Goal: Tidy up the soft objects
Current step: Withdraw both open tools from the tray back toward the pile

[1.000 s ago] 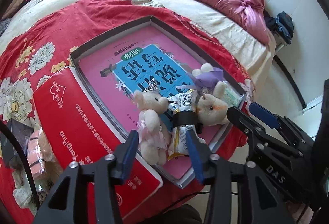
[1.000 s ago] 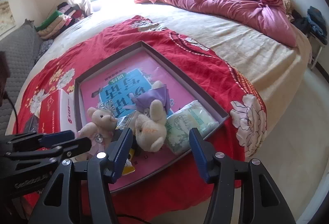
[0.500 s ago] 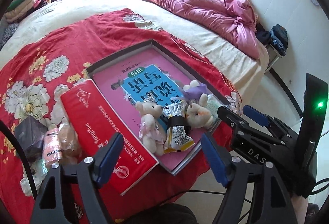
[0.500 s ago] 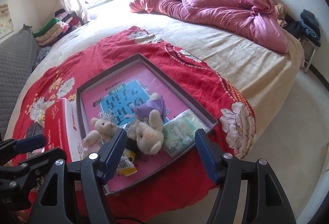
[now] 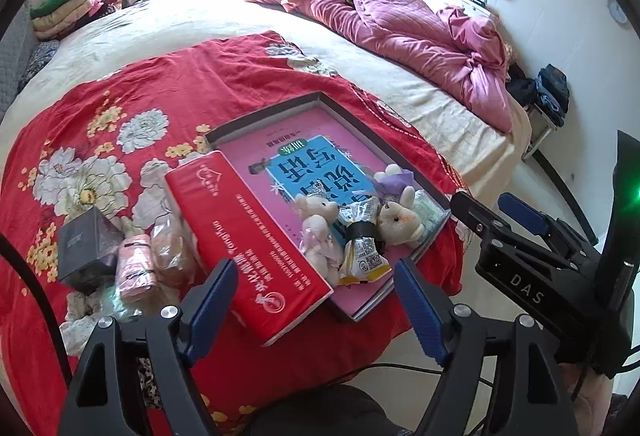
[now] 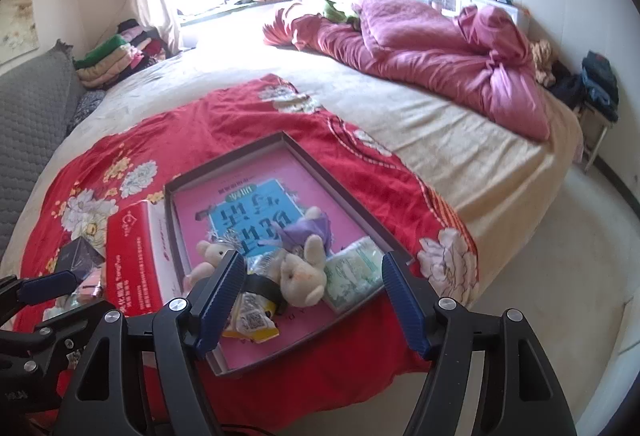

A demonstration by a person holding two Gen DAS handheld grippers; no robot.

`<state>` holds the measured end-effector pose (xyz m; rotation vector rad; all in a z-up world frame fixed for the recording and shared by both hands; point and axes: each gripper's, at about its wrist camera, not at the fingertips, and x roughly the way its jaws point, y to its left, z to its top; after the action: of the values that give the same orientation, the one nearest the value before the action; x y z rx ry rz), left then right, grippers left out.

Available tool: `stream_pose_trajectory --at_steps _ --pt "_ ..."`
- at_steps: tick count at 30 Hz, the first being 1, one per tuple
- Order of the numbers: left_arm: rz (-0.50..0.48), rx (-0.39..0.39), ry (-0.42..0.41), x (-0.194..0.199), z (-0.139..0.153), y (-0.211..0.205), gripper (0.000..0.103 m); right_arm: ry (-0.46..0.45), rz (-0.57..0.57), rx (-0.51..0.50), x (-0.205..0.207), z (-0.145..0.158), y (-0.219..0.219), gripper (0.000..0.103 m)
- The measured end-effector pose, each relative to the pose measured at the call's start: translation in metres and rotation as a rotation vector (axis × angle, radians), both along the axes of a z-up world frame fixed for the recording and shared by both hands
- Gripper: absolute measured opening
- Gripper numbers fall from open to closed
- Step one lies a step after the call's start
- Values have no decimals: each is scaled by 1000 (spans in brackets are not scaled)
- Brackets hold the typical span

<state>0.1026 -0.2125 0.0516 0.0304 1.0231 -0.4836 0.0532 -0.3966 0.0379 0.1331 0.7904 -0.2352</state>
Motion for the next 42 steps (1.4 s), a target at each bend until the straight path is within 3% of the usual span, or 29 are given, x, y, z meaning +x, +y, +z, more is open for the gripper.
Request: stream_pose_trajectory --at_steps 22,42 --pt "92 -8 -56 -27 24 51 80 -95 147 -58 -18 49 59 73" --pt "272 -26 -64 -40 33 156 80 -157 328 -71 -29 83 141 73"
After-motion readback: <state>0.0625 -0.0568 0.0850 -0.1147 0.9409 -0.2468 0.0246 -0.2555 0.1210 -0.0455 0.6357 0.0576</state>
